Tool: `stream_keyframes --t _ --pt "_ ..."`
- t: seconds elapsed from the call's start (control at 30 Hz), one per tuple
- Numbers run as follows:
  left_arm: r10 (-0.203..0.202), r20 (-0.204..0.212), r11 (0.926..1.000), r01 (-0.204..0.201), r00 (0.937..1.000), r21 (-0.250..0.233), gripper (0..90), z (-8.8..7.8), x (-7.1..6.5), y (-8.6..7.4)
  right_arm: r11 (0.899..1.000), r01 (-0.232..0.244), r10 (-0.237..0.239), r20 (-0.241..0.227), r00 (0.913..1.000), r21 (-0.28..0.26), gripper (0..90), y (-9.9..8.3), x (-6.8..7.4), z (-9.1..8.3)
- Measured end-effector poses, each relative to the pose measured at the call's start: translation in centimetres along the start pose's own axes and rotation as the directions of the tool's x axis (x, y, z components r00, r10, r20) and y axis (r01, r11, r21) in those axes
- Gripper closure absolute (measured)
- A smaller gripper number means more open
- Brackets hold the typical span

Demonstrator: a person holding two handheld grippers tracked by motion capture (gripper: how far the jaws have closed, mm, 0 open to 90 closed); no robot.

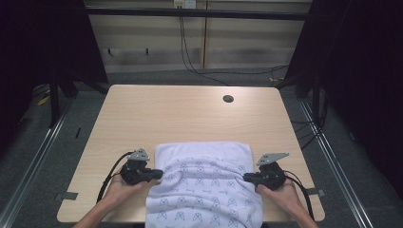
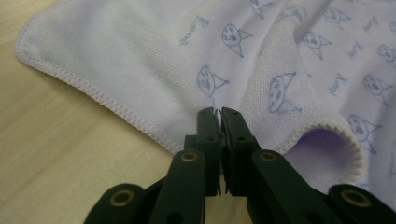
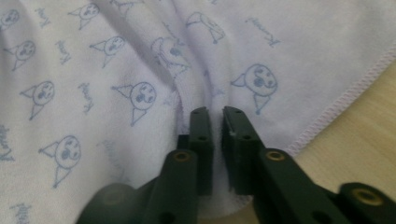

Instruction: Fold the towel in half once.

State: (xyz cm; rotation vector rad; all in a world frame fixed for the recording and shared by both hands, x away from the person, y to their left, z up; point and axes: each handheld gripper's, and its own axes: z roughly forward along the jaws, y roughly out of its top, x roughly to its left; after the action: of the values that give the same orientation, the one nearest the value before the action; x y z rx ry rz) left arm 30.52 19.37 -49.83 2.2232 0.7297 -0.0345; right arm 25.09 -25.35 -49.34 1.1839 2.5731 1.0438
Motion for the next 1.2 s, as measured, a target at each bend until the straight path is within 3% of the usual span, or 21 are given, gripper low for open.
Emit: stream_keyframes --t 0.1,0.2,0.3,0.37,0.4,0.47,0.7,0.8,0.9,1.0,1.13,1.2 --pt "-0.023 -0.023 0.9982 0.022 0.9994 -0.056 73.1 -0.3 1.2 0.7 1.0 -0.007 0.007 0.004 1.0 -0.03 66.7 0.6 -0.8 0.0" --pt "-0.076 -0.073 0.9902 0.067 0.9944 -0.123 70.8 -0.6 3.2 2.0 0.995 -0.04 0.047 0.071 0.9964 -0.095 62.9 2.4 -3.1 -0.2" --pt "-0.089 -0.128 0.9883 0.071 0.9878 -0.135 69.1 -0.2 5.1 3.3 0.988 -0.066 0.081 0.11 0.9906 -0.14 61.5 4.3 -5.9 0.3" --pt "-0.123 -0.154 0.9859 0.103 0.9803 -0.131 65.5 0.3 6.4 3.7 0.987 -0.082 0.099 0.13 0.9865 -0.136 59.6 5.1 -7.5 1.2" --pt "-0.138 -0.17 0.985 0.118 0.9757 -0.126 64.6 0.6 7.1 3.8 0.986 -0.1 0.118 0.127 0.9848 -0.136 58.9 5.4 -8.1 1.7" --pt "-0.157 -0.171 0.9822 0.135 0.9728 -0.13 61.3 0.9 7.9 3.7 0.986 -0.101 0.12 0.148 0.9818 -0.131 57.1 5.8 -8.7 2.6" --pt "-0.13 -0.148 0.9876 0.114 0.9804 -0.108 55.6 1.6 7.9 3.6 0.989 -0.103 0.12 0.163 0.9793 -0.109 55.4 6.0 -9.6 4.3" --pt "-0.108 -0.14 0.9909 0.095 0.9842 -0.096 57.1 1.8 7.5 3.8 0.991 -0.078 0.096 0.181 0.9789 -0.106 61.4 5.8 -9.3 4.3" --pt "-0.067 -0.114 0.9963 0.06 0.9912 -0.061 74.7 2.2 6.6 4.0 0.992 -0.073 0.088 0.154 0.9841 -0.103 77.7 5.8 -8.7 4.3" --pt "-0.064 -0.083 0.9972 0.061 0.9945 -0.044 85.8 2.4 6.1 4.2 0.993 -0.065 0.077 0.128 0.9888 -0.095 83.5 5.9 -8.3 4.4" --pt "-0.098 -0.088 0.9904 0.089 0.9912 -0.106 86.9 1.3 6.8 5.0 0.983 -0.092 0.107 0.089 0.9902 -0.156 84.6 6.5 -8.5 3.4" --pt "-0.113 -0.105 0.9833 0.096 0.988 -0.154 87.0 0.5 7.2 6.1 0.972 -0.113 0.132 0.08 0.988 -0.206 84.7 7.2 -9.2 2.3"
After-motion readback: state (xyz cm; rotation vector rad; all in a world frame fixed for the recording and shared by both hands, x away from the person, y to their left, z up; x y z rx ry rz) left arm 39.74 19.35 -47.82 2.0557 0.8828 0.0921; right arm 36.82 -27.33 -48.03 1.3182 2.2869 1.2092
